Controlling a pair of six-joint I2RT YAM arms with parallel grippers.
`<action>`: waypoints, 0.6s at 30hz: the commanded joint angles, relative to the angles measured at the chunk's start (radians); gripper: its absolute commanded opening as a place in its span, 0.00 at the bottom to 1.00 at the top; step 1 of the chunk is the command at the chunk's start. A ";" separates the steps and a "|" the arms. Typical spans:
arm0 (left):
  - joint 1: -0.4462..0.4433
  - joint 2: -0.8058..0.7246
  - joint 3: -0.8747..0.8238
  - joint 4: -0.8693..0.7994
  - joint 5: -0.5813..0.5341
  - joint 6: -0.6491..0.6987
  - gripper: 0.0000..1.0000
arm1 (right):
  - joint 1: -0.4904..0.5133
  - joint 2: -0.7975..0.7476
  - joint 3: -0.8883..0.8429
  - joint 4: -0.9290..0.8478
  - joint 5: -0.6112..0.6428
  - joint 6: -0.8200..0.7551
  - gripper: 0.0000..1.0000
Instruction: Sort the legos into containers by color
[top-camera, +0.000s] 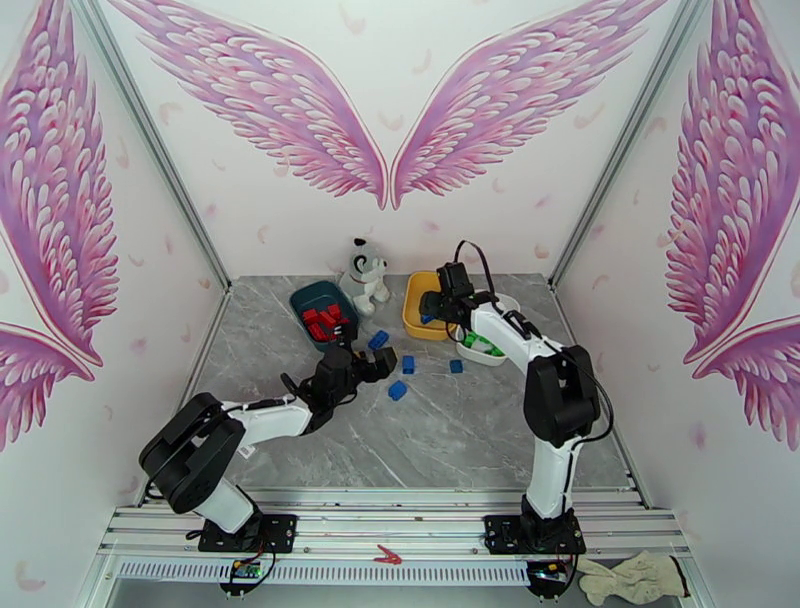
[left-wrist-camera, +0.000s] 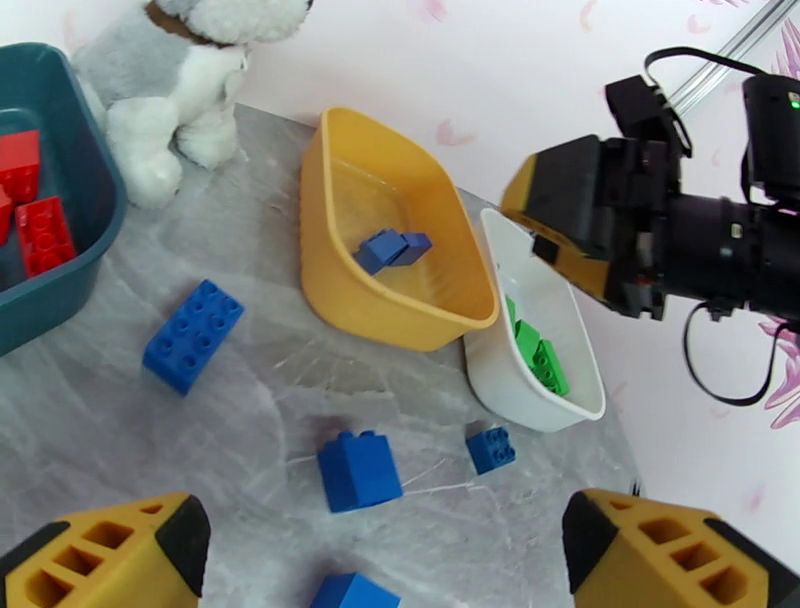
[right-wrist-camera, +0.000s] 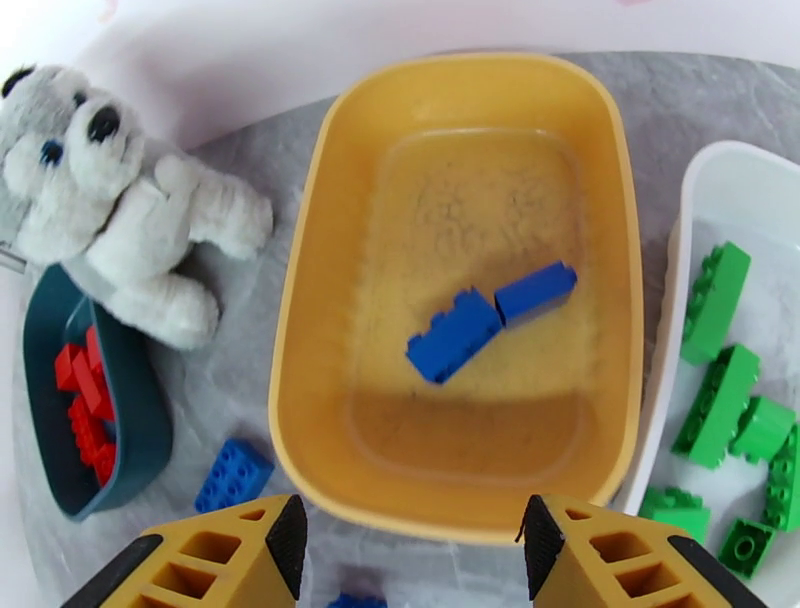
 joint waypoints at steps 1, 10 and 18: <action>-0.023 -0.103 -0.058 -0.042 -0.109 0.042 0.99 | 0.025 -0.095 -0.065 0.033 -0.042 -0.022 0.63; -0.064 -0.304 -0.218 -0.159 -0.260 0.062 0.99 | 0.109 -0.156 -0.222 0.078 -0.009 -0.024 0.63; -0.132 -0.429 -0.344 -0.204 -0.348 0.028 0.99 | 0.196 -0.065 -0.257 0.119 0.021 -0.001 0.61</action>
